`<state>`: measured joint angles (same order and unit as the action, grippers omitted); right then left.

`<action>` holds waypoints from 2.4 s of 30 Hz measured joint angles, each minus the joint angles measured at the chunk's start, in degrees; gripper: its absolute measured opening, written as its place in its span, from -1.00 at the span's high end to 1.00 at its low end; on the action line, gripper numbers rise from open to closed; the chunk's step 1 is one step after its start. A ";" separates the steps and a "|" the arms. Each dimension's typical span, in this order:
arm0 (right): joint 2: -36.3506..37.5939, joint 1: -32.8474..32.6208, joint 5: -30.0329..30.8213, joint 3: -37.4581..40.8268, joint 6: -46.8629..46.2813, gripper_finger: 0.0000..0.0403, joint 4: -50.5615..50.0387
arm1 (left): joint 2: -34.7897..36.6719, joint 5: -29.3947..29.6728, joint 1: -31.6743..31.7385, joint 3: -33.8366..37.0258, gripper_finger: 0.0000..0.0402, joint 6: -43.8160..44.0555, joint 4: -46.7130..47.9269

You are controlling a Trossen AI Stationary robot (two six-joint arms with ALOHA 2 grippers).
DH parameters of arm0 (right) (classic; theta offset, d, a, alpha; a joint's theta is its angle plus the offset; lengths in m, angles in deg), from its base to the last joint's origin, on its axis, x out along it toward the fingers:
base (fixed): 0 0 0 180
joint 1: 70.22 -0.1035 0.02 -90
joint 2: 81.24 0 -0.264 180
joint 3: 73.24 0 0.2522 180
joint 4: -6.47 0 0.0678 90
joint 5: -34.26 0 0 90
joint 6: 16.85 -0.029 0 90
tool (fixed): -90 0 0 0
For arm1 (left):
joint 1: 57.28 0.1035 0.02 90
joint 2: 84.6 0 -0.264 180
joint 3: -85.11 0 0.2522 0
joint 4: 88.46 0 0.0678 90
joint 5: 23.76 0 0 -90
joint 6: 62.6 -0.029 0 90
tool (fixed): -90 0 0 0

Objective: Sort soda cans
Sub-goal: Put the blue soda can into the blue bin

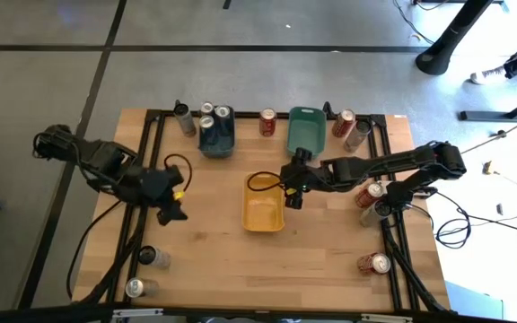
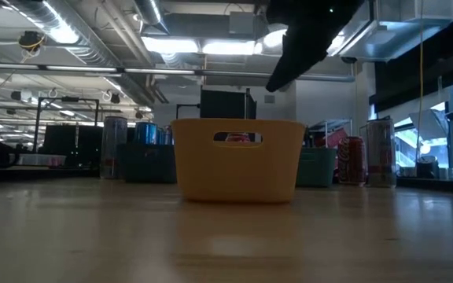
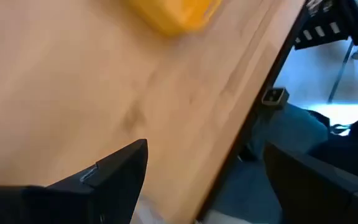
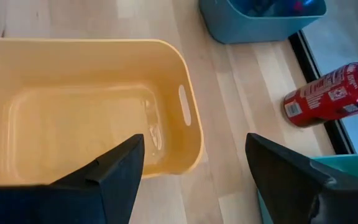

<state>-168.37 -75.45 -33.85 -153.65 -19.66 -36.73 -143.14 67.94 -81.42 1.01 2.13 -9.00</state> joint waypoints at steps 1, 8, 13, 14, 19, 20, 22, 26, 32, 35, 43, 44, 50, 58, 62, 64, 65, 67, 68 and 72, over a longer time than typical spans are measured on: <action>0.00 0.00 0.00 0.04 0.01 -0.39 -0.02 | 0.00 -0.83 -1.30 0.00 -0.53 2.94 0.55; 0.00 0.00 0.00 0.06 0.90 -0.39 3.03 | -0.18 -2.76 -10.21 0.00 -0.53 19.23 1.54; 0.00 0.00 0.09 0.04 2.70 -0.39 3.80 | -2.15 -1.90 -16.63 0.00 -0.53 28.26 1.08; 0.00 0.00 0.46 0.05 3.33 -0.39 4.00 | -2.80 -1.65 -17.85 0.00 -0.53 29.73 1.06; 0.00 0.00 2.84 0.04 6.21 -0.39 7.22 | -6.38 -1.48 -23.64 -0.03 -0.53 36.94 -2.48; 0.00 0.00 3.35 0.04 6.72 -0.39 7.74 | -7.08 -1.47 -24.79 -0.39 -0.53 38.90 -2.88; 0.00 0.00 4.16 0.04 7.81 -0.39 9.08 | -8.80 -1.49 -27.18 -1.72 -0.53 43.40 -2.75; 0.00 0.34 4.50 0.04 9.27 -0.39 11.39 | -12.89 -1.48 -32.19 -6.16 -0.53 52.17 -2.31; 0.00 0.90 4.07 0.04 9.53 -0.39 13.51 | -20.92 -1.55 -38.95 -13.57 -0.53 63.71 5.86; 0.00 0.90 4.04 0.04 9.64 -0.39 14.03 | -24.36 -1.55 -40.84 -14.88 -0.53 65.49 9.96; 0.00 1.18 3.99 0.02 11.69 -0.39 17.16 | -29.67 -1.51 -41.91 -14.84 -0.53 62.43 12.25; 0.00 1.20 3.75 0.02 11.99 -0.39 17.46 | -29.98 -1.51 -41.92 -14.84 -0.53 62.08 12.35; 0.00 1.22 1.36 0.02 12.29 -0.39 18.26 | -30.98 -1.50 -41.92 -14.84 -0.53 57.59 11.53; -0.02 1.22 0.52 0.02 12.33 -0.39 18.20 | -33.65 -1.49 -43.40 -14.82 -0.53 52.02 9.39; -0.04 1.25 0.50 0.02 12.57 -0.39 18.28 | -34.69 -1.53 -44.42 -14.82 -0.53 52.65 9.04; -0.04 1.25 0.50 0.02 13.27 -0.39 18.47 | -35.33 -1.51 -44.88 -14.82 -0.53 53.22 9.08; -0.07 1.25 0.50 0.02 13.44 -0.39 18.56 | -35.84 -1.51 -45.07 -14.82 -0.53 53.21 9.05; -0.07 1.25 0.24 0.02 13.51 -0.39 18.57 | -36.80 -1.51 -45.51 -14.67 -0.53 52.66 8.64; -0.07 1.25 -0.11 0.02 13.48 -0.39 18.57 | -37.08 -1.49 -45.71 -14.44 -0.53 52.07 7.95; -0.13 1.22 -0.22 0.02 13.49 -0.39 18.64 | -38.19 -1.54 -46.27 -14.36 -0.53 53.12 6.45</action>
<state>-168.50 -74.23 -34.07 -153.64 -6.18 -18.08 -181.33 66.40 -127.70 -13.35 55.25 -2.55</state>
